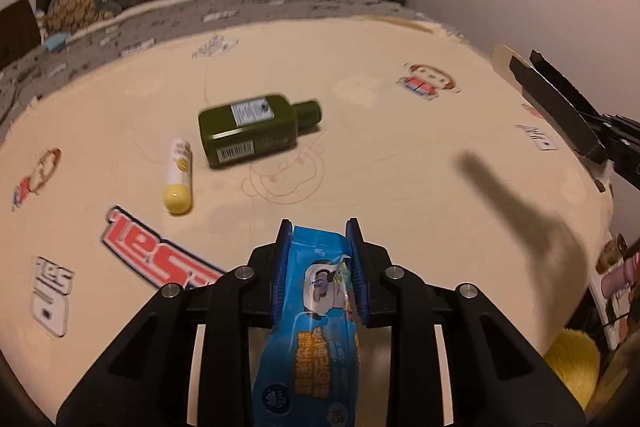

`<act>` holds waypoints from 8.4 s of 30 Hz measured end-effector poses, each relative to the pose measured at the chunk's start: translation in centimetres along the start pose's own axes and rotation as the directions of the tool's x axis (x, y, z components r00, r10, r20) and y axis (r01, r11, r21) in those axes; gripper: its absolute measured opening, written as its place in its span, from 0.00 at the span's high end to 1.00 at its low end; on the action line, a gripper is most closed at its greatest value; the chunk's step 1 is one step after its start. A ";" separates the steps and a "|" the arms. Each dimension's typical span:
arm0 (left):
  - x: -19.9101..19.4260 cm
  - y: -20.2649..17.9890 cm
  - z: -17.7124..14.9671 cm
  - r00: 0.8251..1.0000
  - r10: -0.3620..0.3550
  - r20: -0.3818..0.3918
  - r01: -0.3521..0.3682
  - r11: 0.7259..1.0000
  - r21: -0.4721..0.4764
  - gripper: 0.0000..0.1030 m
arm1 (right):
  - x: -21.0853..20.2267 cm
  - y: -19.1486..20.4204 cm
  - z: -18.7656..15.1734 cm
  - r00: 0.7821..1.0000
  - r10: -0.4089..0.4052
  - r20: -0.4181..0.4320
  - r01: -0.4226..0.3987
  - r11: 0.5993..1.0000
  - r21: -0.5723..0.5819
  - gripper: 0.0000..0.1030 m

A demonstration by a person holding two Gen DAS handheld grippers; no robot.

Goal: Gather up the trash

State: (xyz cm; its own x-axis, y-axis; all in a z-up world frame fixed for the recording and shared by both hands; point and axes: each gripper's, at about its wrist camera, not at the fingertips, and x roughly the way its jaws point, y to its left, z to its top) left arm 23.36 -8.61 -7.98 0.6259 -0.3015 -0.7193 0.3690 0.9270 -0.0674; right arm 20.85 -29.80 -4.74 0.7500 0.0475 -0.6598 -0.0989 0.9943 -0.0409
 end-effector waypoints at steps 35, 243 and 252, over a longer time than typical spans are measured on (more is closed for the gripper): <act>-7.8 -1.6 -24.1 0.972 -0.084 -0.219 0.084 0.996 -0.010 0.75 | -7.9 11.7 -21.7 0.901 0.349 -0.257 -0.329 0.937 0.116 0.90; -4.4 -0.3 -26.7 0.921 -0.080 -0.382 0.071 0.997 -0.037 0.20 | -2.1 10.2 -24.9 0.894 0.225 -0.388 -0.147 0.964 0.222 0.10; -9.5 0.9 -20.8 0.980 0.012 -0.200 -0.015 1.000 -0.011 0.08 | -5.6 8.5 -20.4 0.963 0.099 -0.250 -0.053 0.982 0.184 0.03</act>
State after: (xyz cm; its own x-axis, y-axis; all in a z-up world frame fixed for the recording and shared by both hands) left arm 3.50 -0.27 -15.62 0.4801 -0.2393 -0.8440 0.3523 0.9337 -0.0644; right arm 2.44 -23.55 -16.67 0.5488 0.1197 -0.8274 -0.0160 0.9910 0.1327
